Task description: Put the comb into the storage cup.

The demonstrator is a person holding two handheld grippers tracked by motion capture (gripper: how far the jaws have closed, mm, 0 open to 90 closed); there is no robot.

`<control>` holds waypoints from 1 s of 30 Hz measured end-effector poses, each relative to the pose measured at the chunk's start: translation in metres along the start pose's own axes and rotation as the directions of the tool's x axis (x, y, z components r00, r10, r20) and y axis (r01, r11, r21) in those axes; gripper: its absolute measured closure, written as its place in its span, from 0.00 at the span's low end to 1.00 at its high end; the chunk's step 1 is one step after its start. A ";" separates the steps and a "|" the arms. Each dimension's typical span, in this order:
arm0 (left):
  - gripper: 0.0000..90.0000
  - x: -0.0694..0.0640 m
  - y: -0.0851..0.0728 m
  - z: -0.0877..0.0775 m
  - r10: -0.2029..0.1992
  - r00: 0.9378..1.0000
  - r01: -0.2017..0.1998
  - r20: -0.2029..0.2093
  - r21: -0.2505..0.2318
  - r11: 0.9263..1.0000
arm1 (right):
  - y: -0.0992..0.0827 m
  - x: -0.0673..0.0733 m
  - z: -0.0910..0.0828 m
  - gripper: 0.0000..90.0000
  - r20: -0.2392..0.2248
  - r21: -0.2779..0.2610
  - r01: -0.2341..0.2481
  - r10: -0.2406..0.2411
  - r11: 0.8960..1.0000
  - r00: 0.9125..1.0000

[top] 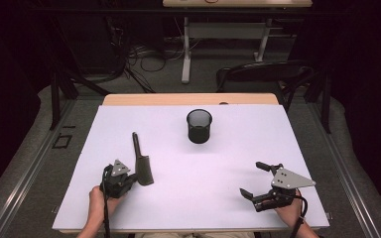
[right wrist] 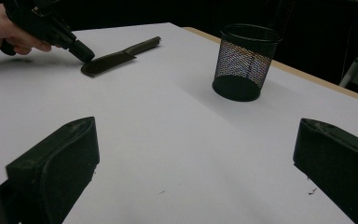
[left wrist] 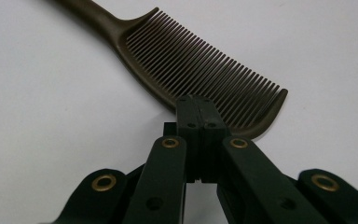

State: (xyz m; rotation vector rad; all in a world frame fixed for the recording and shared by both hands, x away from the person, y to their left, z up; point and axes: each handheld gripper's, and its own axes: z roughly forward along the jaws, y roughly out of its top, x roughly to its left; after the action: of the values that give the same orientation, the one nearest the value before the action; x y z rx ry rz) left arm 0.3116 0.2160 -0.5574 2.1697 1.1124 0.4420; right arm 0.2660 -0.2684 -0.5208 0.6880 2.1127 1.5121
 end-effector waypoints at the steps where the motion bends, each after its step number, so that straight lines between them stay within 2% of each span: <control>1: 1.00 0.000 0.000 0.001 -0.002 1.000 0.002 0.004 0.000 1.000 | 0.000 0.000 0.000 0.00 0.000 0.001 0.002 -0.002 1.000 1.000; 9: 1.00 -0.002 0.003 0.005 0.012 1.000 -0.012 0.020 0.000 1.000 | 0.000 0.000 0.000 0.00 0.000 0.001 0.003 -0.003 1.000 1.000; 30: 1.00 -0.008 0.009 0.013 0.041 0.999 -0.041 0.025 -0.022 0.999 | 0.000 -0.001 0.002 0.00 -0.004 0.006 0.000 0.000 1.000 1.000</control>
State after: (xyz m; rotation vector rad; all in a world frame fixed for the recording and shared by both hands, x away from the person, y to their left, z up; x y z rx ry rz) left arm 0.3200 0.2007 -0.5611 2.1770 1.0469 0.4417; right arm 0.2675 -0.2678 -0.5217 0.6871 2.1206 1.5090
